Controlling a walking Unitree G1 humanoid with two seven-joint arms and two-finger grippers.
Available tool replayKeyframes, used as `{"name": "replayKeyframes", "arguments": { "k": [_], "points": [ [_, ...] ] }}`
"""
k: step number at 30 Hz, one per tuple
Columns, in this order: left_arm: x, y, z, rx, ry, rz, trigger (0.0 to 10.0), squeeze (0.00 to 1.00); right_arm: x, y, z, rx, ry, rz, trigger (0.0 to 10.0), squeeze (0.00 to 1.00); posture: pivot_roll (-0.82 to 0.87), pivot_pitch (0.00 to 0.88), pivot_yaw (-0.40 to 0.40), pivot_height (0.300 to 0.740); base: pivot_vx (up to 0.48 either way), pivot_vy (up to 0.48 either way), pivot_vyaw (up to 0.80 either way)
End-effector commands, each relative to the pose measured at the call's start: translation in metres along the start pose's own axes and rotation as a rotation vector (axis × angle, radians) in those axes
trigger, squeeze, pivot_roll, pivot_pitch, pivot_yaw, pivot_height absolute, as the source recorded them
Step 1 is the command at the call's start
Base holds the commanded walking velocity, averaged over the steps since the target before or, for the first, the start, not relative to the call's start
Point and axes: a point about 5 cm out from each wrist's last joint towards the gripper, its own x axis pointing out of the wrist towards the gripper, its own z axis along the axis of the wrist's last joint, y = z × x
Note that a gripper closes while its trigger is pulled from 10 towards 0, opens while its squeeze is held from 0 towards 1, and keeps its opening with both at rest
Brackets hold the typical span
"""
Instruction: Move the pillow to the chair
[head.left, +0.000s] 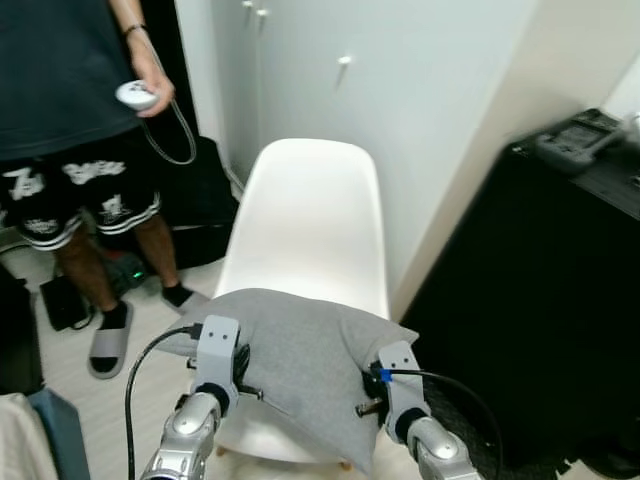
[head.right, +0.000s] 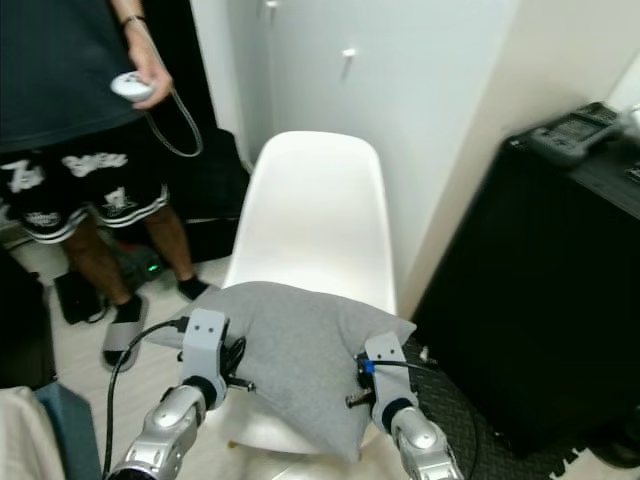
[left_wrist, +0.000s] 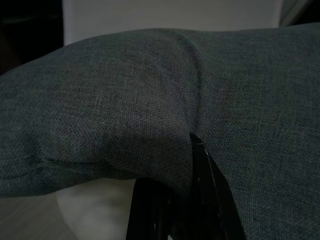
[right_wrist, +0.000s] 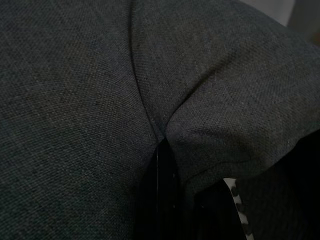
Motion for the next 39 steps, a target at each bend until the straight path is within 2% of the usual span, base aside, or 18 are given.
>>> {"name": "replayKeyframes", "arguments": {
  "k": [1, 3, 26, 30, 39],
  "points": [
    [-0.0010, 0.0128, 0.0071, 0.013, -0.037, 0.039, 10.0, 0.00, -0.0033, -0.0038, -0.0046, 0.019, 0.012, -0.033, 10.0, 0.00, 0.01, 0.124, -0.031, 0.737, 0.000, 0.472, 0.00],
    [-0.0009, 0.0128, 0.0076, 0.004, -0.043, 0.042, 10.0, 0.00, -0.0037, -0.0042, -0.0052, 0.022, 0.013, -0.035, 10.0, 0.00, 0.01, 0.124, -0.029, 0.737, 0.000, 0.474, 0.00],
    [-0.0010, 0.0159, 0.0068, 0.026, -0.038, 0.063, 10.0, 0.00, -0.0024, -0.0042, -0.0034, 0.036, 0.011, -0.037, 10.0, 0.00, 0.01, 0.123, -0.032, 0.737, 0.000, 0.000, 0.00],
    [-0.0010, 0.0171, 0.0074, 0.026, -0.040, 0.069, 10.0, 0.00, -0.0031, -0.0035, -0.0037, 0.071, 0.000, -0.034, 10.0, 0.00, 0.01, 0.124, -0.034, 0.717, 0.000, 0.000, 0.00],
    [0.0009, 0.0225, 0.0100, 0.030, -0.042, 0.096, 10.0, 0.00, -0.0018, -0.0040, -0.0012, 0.051, -0.001, -0.031, 10.0, 0.00, 0.01, 0.118, -0.039, 0.677, 0.000, 0.000, 0.00]
  ]
}}
